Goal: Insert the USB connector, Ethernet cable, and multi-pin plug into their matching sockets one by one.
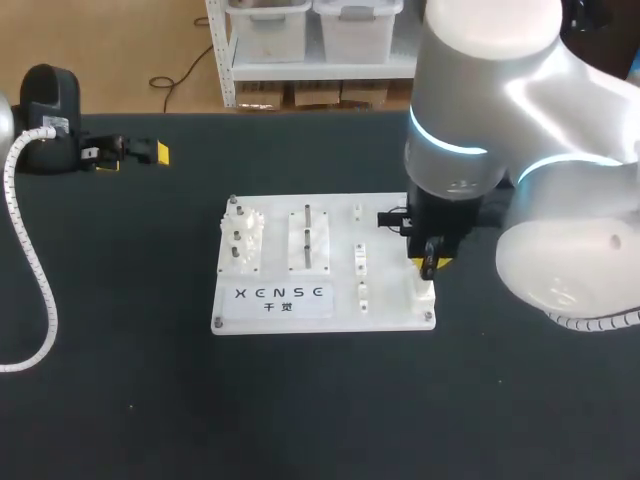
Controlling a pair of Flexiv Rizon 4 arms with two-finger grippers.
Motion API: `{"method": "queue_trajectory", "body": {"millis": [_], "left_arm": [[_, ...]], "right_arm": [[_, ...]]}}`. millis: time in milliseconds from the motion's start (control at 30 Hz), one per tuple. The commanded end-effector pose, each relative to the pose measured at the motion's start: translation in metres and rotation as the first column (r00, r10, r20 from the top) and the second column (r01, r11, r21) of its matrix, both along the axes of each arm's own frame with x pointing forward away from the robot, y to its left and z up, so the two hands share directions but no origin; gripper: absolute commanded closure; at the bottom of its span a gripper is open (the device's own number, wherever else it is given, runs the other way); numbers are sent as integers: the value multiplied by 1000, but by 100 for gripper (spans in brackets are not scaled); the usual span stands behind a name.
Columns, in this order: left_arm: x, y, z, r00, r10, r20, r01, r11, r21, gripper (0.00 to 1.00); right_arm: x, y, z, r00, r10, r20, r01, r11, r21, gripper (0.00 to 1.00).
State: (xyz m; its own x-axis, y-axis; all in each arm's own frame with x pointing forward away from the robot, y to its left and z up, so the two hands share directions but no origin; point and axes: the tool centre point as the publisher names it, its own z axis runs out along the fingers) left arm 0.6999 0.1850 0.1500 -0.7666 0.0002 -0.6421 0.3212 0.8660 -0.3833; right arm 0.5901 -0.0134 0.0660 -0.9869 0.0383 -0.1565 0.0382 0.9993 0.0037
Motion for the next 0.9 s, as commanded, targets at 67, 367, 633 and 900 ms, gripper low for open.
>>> {"method": "queue_trajectory", "body": {"millis": [67, 367, 633, 900], "left_arm": [[0, 0, 0, 1000, 0, 0, 0, 1000, 0, 0], [0, 0, 0, 1000, 0, 0, 0, 1000, 0, 0], [0, 0, 0, 1000, 0, 0, 0, 1000, 0, 0], [0, 0, 0, 1000, 0, 0, 0, 1000, 0, 0]], "right_arm": [[1, 1, -3, 1000, -5, 1, 5, 1000, -5, 100], [5, 1, -4, 1000, -15, 2, 15, 1000, -1, 100], [5, 3, -6, 1000, -8, -1, 8, 1000, -8, 100], [6, 2, -8, 1000, -17, -4, 16, 1000, -20, 100]]}}
